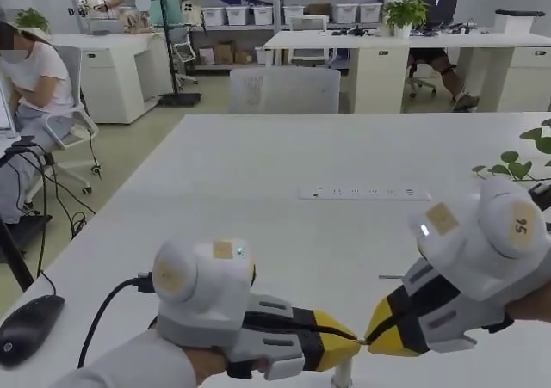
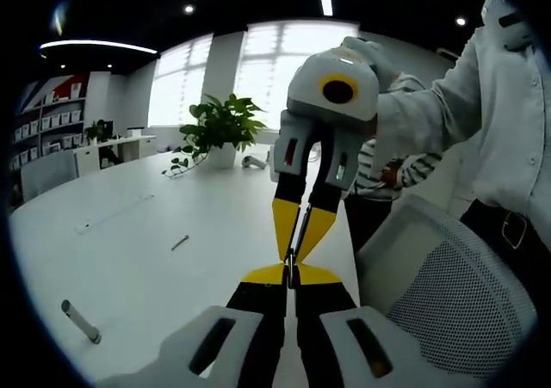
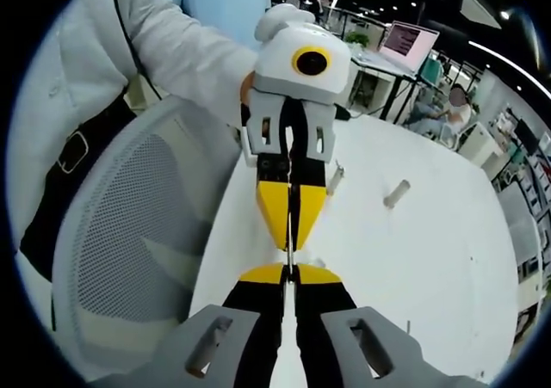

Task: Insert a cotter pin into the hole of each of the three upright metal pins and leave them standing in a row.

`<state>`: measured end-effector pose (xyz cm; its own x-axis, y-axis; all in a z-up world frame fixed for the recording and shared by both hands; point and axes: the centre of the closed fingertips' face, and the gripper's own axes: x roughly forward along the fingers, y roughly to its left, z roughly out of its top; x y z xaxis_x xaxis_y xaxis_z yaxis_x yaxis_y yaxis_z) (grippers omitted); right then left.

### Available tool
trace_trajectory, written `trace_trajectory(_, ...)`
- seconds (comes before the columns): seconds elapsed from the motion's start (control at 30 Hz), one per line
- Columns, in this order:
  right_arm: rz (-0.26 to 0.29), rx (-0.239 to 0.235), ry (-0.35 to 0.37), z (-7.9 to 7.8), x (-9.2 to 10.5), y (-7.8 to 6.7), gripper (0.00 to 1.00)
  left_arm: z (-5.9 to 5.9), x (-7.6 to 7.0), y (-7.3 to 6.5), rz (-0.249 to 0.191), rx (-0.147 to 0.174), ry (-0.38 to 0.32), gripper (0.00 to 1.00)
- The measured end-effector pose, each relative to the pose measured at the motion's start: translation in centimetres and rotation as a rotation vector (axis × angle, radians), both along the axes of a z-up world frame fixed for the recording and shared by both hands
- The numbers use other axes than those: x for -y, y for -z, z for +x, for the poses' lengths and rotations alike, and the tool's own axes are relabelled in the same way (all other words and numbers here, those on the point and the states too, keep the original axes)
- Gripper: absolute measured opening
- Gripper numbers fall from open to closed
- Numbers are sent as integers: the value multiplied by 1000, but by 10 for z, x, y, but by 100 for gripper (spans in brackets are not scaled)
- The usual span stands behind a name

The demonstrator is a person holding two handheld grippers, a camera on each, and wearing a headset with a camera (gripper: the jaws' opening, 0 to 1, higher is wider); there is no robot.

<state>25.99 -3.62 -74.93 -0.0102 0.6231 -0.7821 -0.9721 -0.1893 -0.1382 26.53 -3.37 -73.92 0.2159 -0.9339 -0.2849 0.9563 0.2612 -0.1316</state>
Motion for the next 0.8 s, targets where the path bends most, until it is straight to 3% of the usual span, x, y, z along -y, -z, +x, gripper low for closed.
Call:
trace_trajectory(0.23,9,9,13,-1,-1,0,3,-1,0,-1,-15,-11,-9,1)
trace_trajectory(0.4,18,9,40,1,0,0,3,-1,0,2,-18,-17,-23,17)
trace_trajectory(0.53,18,8,62,1,4,2,3,4,-4,6,-24,-3,-57,27)
trace_trajectory(0.7,22,1,106,0,13,4,3,12,-10,16,-9,11,-101,30)
trace_trajectory(0.73,24,1,117,0,15,5,3,15,-12,20,0,31,-114,30)
trace_trajectory(0.8,23,-4,127,-1,19,6,3,18,-15,26,14,41,-131,31)
